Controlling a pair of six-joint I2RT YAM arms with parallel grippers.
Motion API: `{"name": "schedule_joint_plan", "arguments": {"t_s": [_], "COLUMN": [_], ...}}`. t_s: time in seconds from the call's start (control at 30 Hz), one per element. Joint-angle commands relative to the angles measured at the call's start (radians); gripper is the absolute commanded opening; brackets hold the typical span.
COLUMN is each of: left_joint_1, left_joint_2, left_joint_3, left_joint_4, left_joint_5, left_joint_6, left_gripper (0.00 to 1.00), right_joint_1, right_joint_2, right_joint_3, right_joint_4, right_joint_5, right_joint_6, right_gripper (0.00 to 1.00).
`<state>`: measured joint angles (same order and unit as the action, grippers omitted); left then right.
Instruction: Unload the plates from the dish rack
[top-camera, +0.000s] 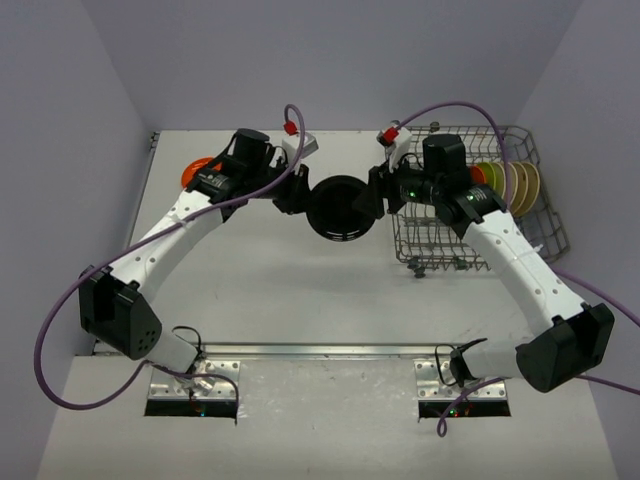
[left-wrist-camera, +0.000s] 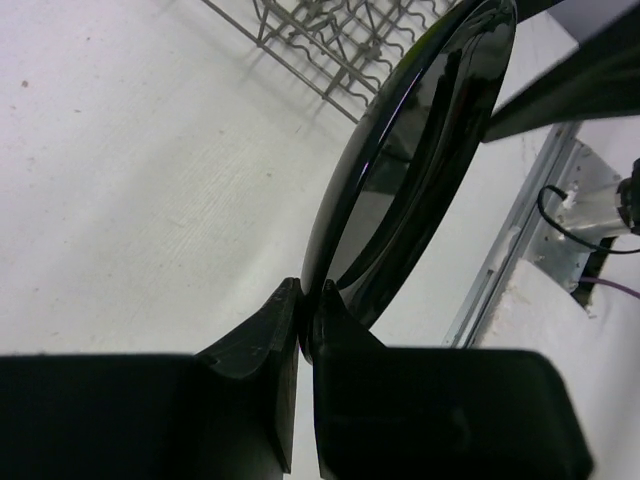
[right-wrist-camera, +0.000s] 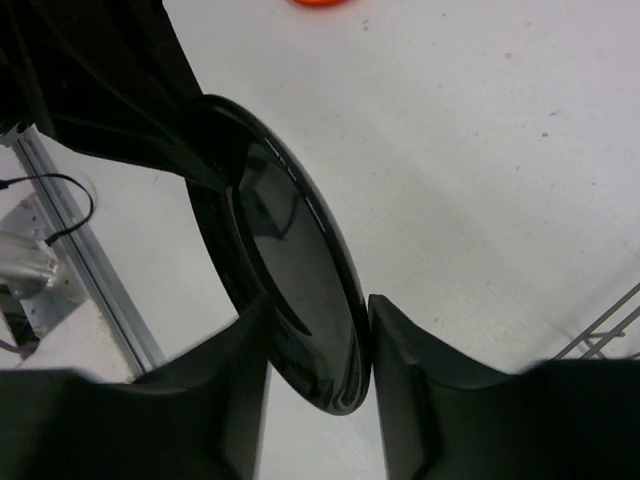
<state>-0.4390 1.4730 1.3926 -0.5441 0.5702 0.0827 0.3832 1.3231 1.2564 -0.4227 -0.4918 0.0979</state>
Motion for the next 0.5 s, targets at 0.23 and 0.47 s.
{"name": "schedule_joint_plan", "arguments": {"t_s": [0.23, 0.47], "left_joint_1": [0.408, 0.655], "left_joint_2": [0.157, 0.428], "left_joint_3": [0.140, 0.372], "left_joint_4": [-0.006, -0.100], "left_joint_5": [0.029, -0.182], "left_joint_6": [-0.134, -0.198], "left_gripper": [0.00, 0.00], "right_joint_1": [-0.087, -0.120], "right_joint_2": [0.022, 0.033], "right_joint_3": [0.024, 0.004], "right_joint_4": [0.038, 0.011], "right_joint_5": [0.108, 0.195], "right_joint_6": [0.171, 0.155], "right_gripper": [0.96, 0.99]}}
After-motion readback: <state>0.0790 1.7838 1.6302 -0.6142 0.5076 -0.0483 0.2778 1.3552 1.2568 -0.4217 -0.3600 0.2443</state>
